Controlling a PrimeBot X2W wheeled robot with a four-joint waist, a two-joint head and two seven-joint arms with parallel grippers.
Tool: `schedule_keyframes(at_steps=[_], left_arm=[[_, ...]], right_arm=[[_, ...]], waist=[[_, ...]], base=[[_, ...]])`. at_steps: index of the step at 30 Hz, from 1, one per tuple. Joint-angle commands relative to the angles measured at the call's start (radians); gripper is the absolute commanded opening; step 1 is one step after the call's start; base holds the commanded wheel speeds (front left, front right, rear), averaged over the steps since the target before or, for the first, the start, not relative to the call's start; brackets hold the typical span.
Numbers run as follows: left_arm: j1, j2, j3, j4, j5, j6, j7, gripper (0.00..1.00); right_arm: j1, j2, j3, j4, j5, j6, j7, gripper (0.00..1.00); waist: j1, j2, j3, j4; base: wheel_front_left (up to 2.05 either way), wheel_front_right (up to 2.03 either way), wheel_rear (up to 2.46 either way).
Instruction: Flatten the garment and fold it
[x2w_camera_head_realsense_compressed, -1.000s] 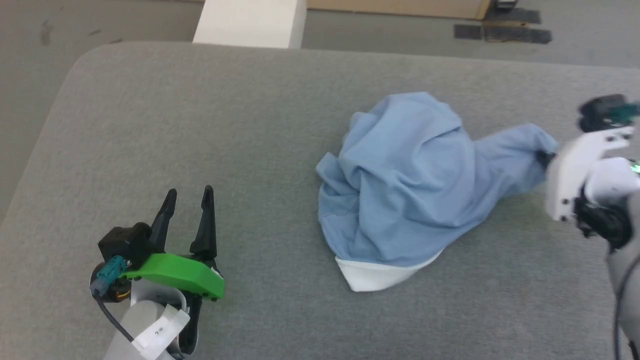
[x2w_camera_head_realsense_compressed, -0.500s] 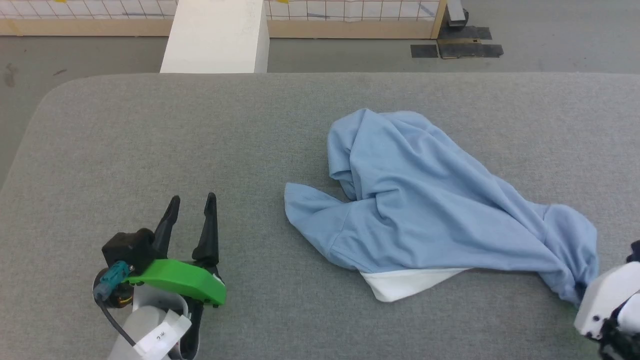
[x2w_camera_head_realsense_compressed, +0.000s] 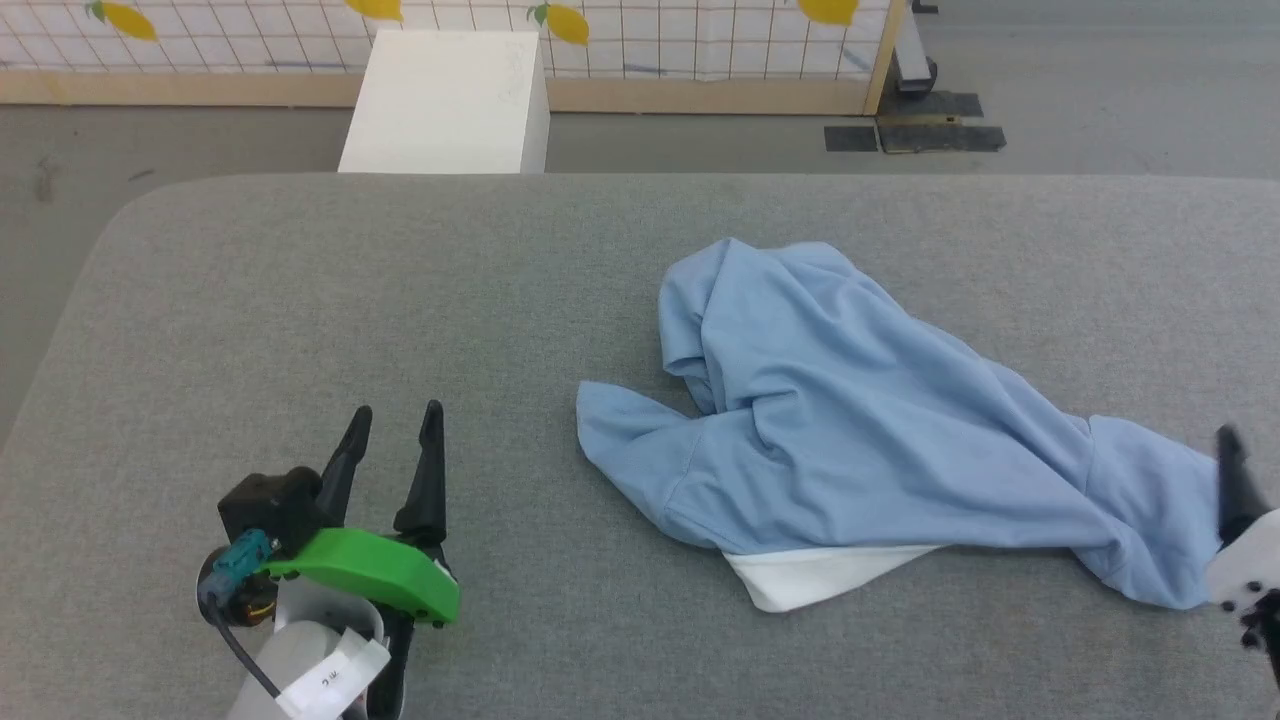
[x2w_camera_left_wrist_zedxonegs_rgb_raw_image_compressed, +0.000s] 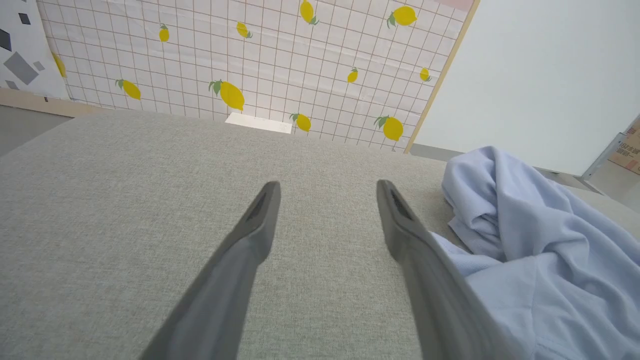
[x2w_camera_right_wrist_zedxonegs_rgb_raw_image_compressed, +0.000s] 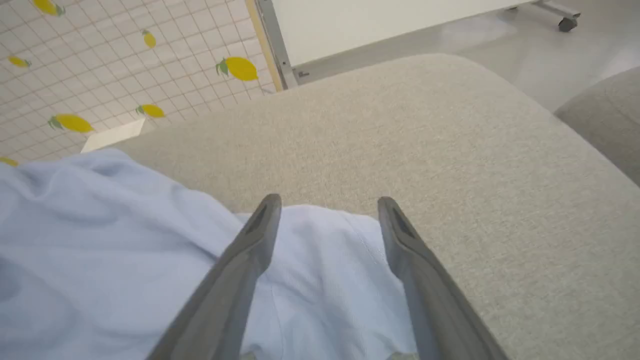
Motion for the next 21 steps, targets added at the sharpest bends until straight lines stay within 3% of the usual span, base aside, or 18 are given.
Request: schedule_keyframes(at_steps=[1, 8, 14, 18, 21], left_arm=[[0.016, -0.001, 0.0, 0.003, -0.006, -0.002, -0.005, 1.0], [0.033, 0.0, -0.001, -0.002, -0.009, 0.007, -0.005, 1.0], [0.014, -0.009, -0.019, -0.007, -0.001, 0.018, 0.01, 1.0], [-0.087, -0.017, -0.072, 0.008, 0.008, 0.006, 0.096, 1.0], [-0.205, -0.029, -0.12, 0.052, 0.002, -0.004, 0.23, 1.0]], right_arm=[[-0.01, 0.01, -0.011, -0.021, 0.001, -0.001, -0.041, 1.0], [0.02, 0.029, -0.016, -0.088, 0.018, -0.001, -0.21, 1.0], [0.04, 0.03, 0.034, -0.078, 0.054, -0.001, -0.268, 1.0], [0.04, 0.03, 0.057, -0.067, 0.063, -0.001, -0.273, 1.0], [0.025, 0.03, 0.072, -0.061, 0.068, -0.001, -0.273, 1.0]], waist=[[0.0, -0.0001, -0.009, 0.0], [0.0, -0.0001, -0.026, -0.005], [0.0, -0.0001, -0.022, -0.014], [0.0, -0.0001, -0.006, -0.016], [0.0, -0.0001, 0.018, -0.021]], base=[[0.0, 0.0, 0.0], [0.0, 0.0, 0.0], [0.0, 0.0, 0.0], [0.0, 0.0, 0.0], [0.0, 0.0, 0.0]])
